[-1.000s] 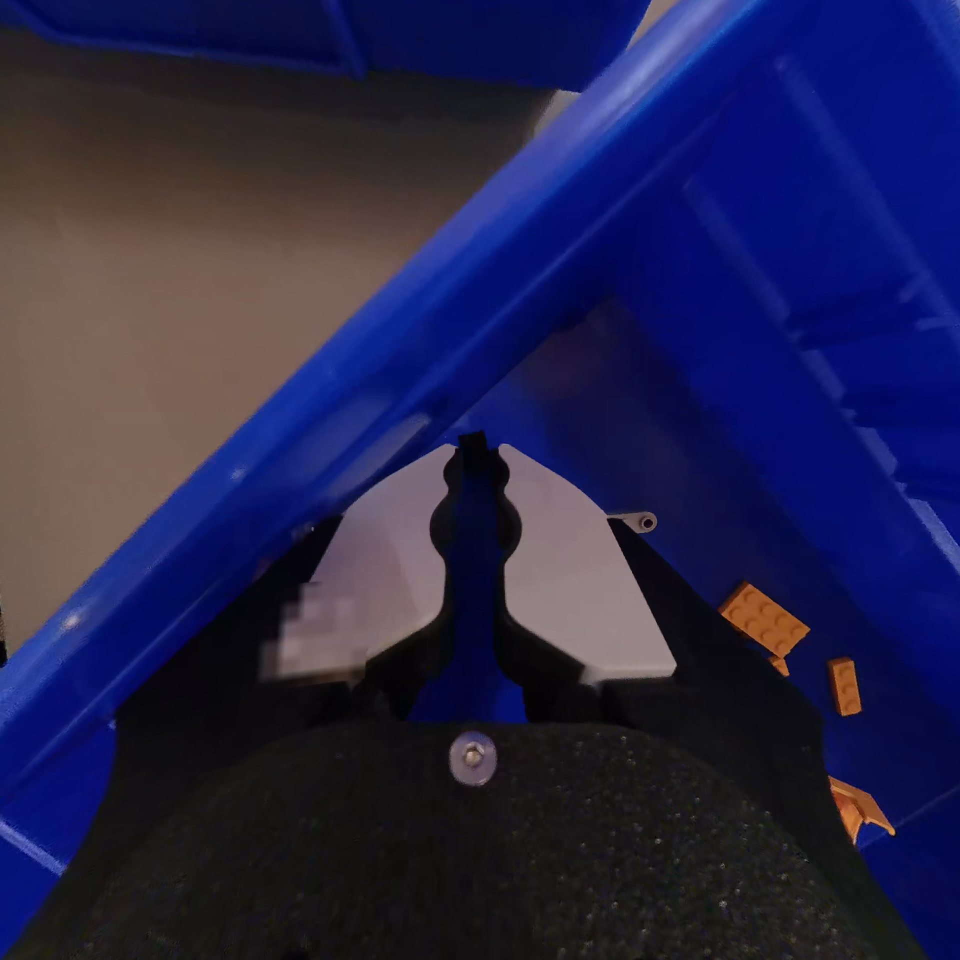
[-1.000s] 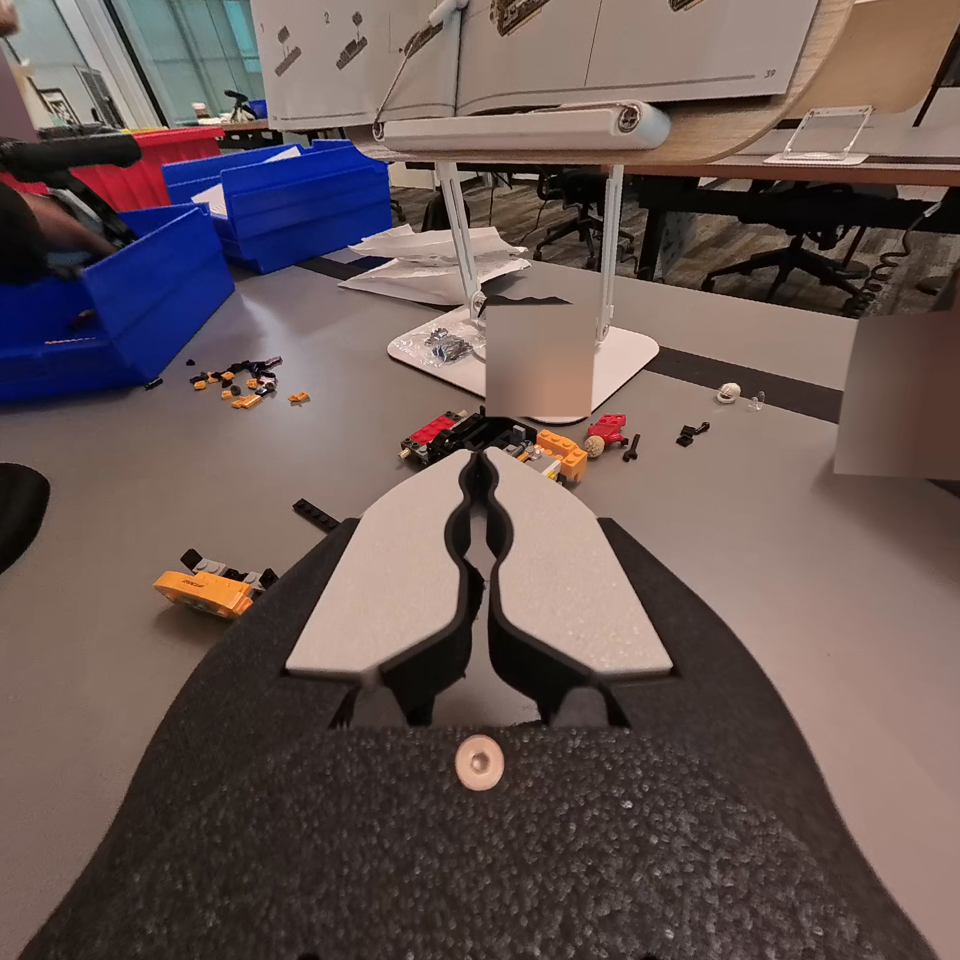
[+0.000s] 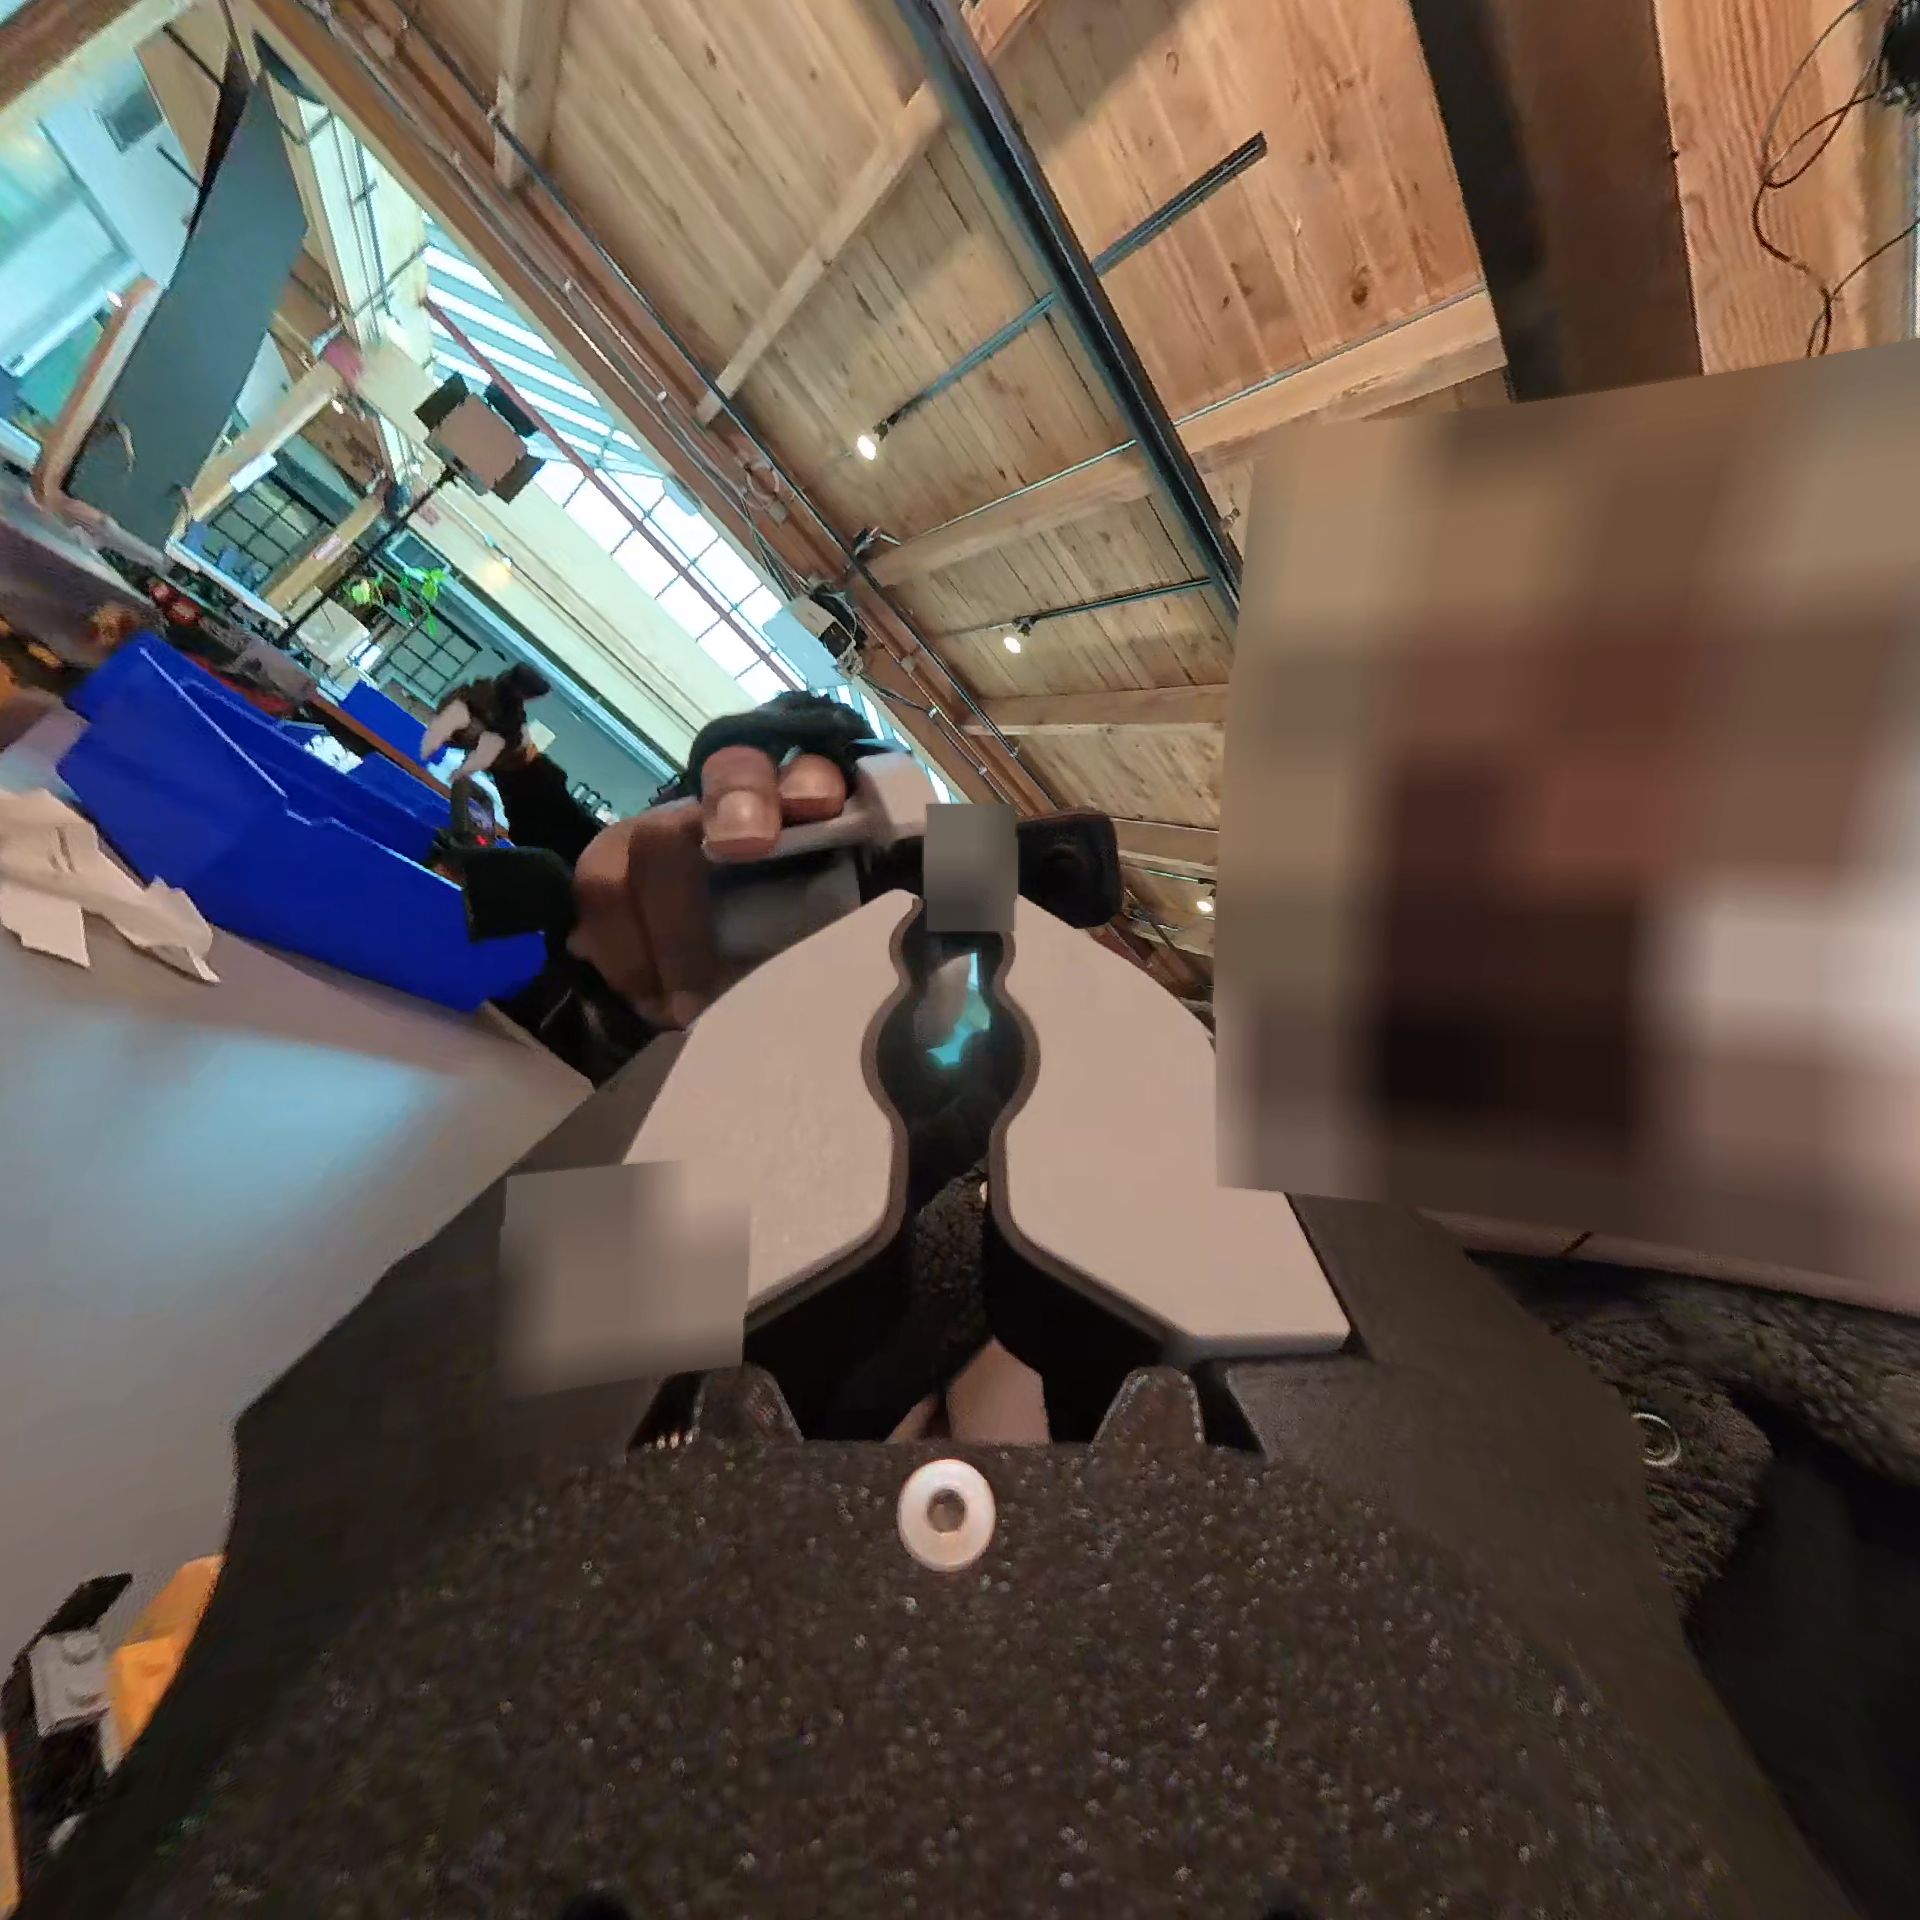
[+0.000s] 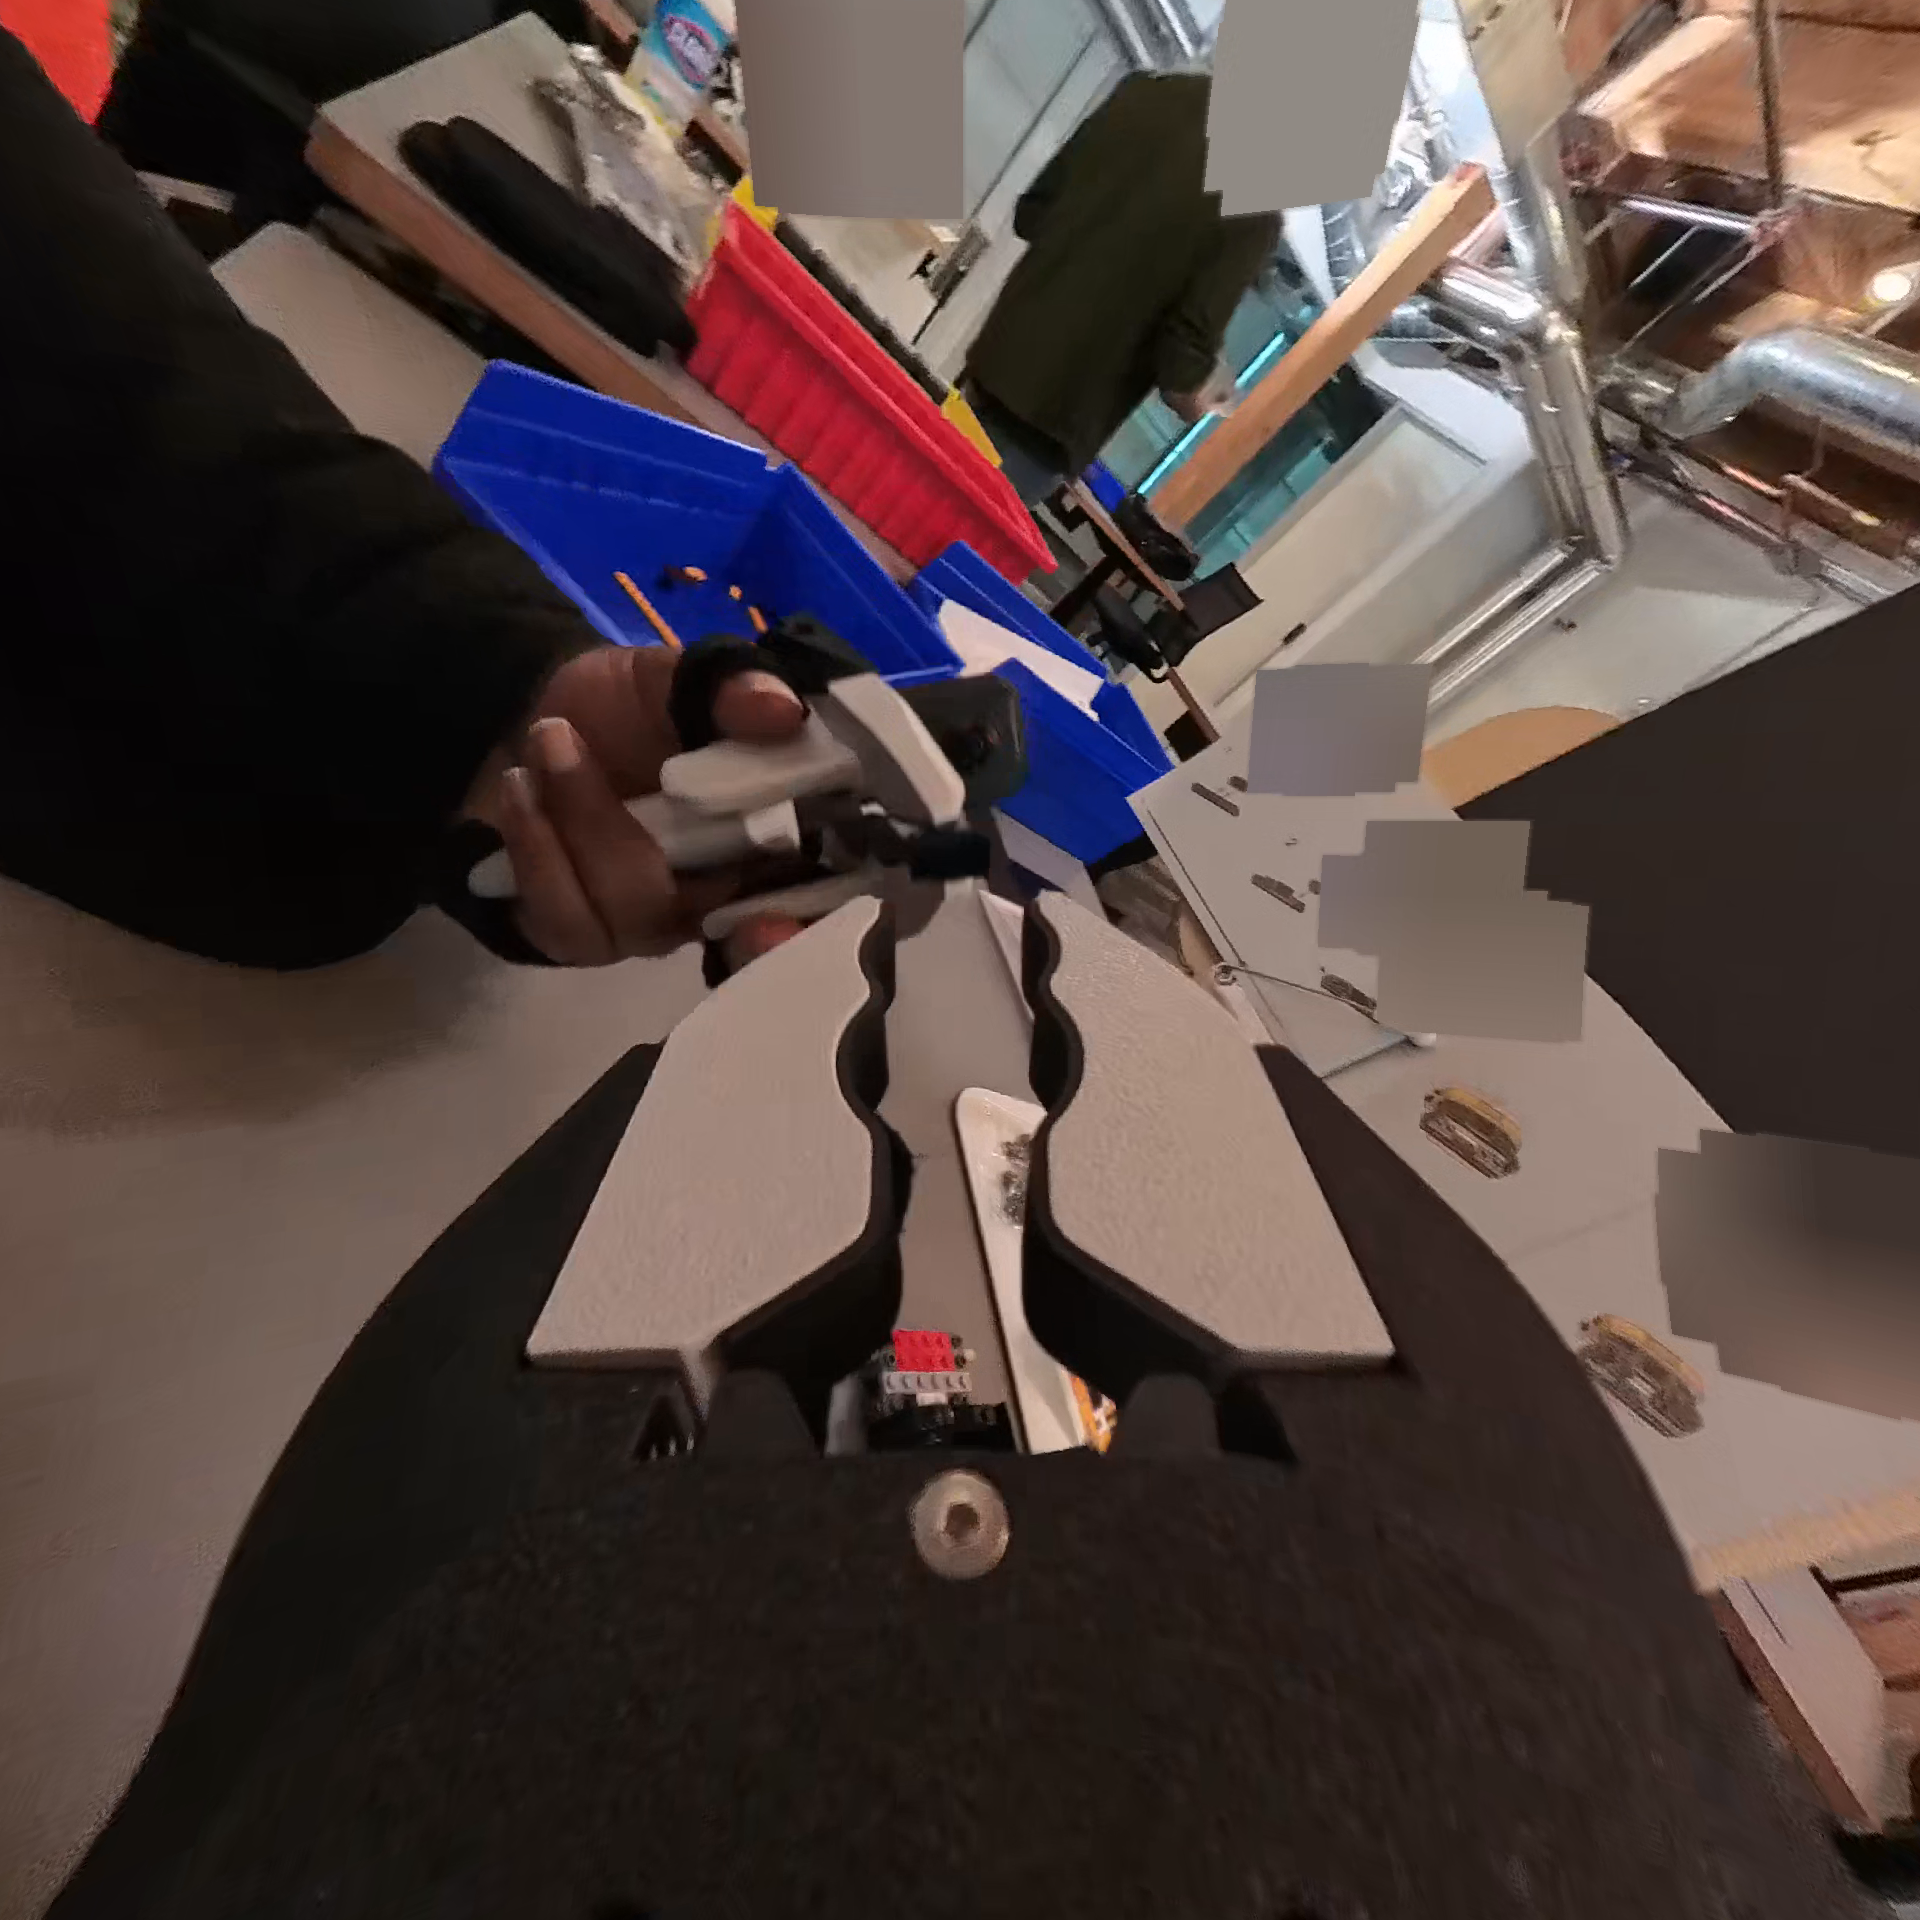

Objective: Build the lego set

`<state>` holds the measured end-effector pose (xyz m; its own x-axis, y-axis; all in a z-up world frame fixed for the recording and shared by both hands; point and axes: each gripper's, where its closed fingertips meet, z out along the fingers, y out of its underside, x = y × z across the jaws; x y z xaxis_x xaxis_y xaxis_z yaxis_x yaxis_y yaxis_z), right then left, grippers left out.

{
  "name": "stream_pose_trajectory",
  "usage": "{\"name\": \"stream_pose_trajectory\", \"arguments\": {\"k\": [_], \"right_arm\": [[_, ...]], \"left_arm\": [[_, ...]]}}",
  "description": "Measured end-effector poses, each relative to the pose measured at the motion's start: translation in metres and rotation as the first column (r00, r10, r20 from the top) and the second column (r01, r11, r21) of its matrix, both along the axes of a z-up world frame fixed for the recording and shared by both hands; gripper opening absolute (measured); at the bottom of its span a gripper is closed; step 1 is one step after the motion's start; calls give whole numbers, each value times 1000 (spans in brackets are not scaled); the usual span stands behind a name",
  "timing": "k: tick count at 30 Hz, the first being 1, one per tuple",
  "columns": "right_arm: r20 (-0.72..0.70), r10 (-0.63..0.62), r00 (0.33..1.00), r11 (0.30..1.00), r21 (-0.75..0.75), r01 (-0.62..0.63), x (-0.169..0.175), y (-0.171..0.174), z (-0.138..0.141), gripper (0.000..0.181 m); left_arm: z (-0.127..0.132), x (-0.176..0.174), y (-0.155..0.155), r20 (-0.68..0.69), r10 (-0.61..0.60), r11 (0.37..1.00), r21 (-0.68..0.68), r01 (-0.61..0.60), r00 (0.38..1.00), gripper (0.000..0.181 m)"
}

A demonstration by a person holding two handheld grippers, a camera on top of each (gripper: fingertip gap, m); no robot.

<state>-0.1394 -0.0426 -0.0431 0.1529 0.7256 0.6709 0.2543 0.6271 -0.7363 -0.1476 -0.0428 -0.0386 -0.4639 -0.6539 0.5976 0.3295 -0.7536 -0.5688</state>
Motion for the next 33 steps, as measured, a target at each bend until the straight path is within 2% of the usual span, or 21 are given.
{"name": "stream_pose_trajectory", "arguments": {"k": [1, 5, 12, 15, 16, 18, 20, 23, 25, 28, 30, 33], "right_arm": [[7, 1, 1000, 1000, -5, -1, -1, -1, -2, 23], [46, 7, 999, 999, -35, -5, -5, -2, -17, 24], [46, 9, 999, 996, -88, -5, -8, 1, -20, 16], [111, 13, 994, 989, -150, 4, -4, 7, -25, 16], [189, 11, 982, 982, -190, 25, 0, 13, -32, 16], [433, -17, 901, 961, -241, 134, 16, 33, -61, 16], [661, 7, 750, 941, -258, 218, 38, 52, -98, 16], [860, 82, 503, 929, -249, 274, 68, 72, -153, 16], [915, 146, 376, 915, -269, 299, 83, 76, -182, 16], [945, 184, 270, 903, -271, 334, 96, 79, -203, 16], [953, 192, 236, 902, -266, 341, 101, 81, -211, 16], [955, 199, 220, 899, -268, 347, 102, 83, -216, 16]], "left_arm": [[-4, 3, -1, -2, -11, 1000, -15, 11, 1000, 8], [-14, 10, -2, -7, -33, 998, -51, 33, 999, 9], [-15, 11, -4, -20, -32, 999, -30, 31, 999, 8], [-21, 9, 6, -77, 72, 997, 11, -72, 994, 11], [-26, 7, 13, -126, 136, 991, 36, -132, 983, 15], [-41, 1, 29, -260, 281, 958, 129, -256, 924, 19], [-57, -5, 42, -383, 435, 895, 280, -347, 815, 18], [-78, -13, 54, -492, 629, 767, 522, -374, 602, 15], [-87, -18, 59, -514, 714, 691, 626, -361, 475, 14], [-93, -27, 61, -499, 791, 606, 718, -343, 354, 10], [-95, -29, 60, -491, 806, 586, 742, -327, 331, 8], [-98, -29, 60, -503, 796, 599, 734, -320, 336, 8]]}}
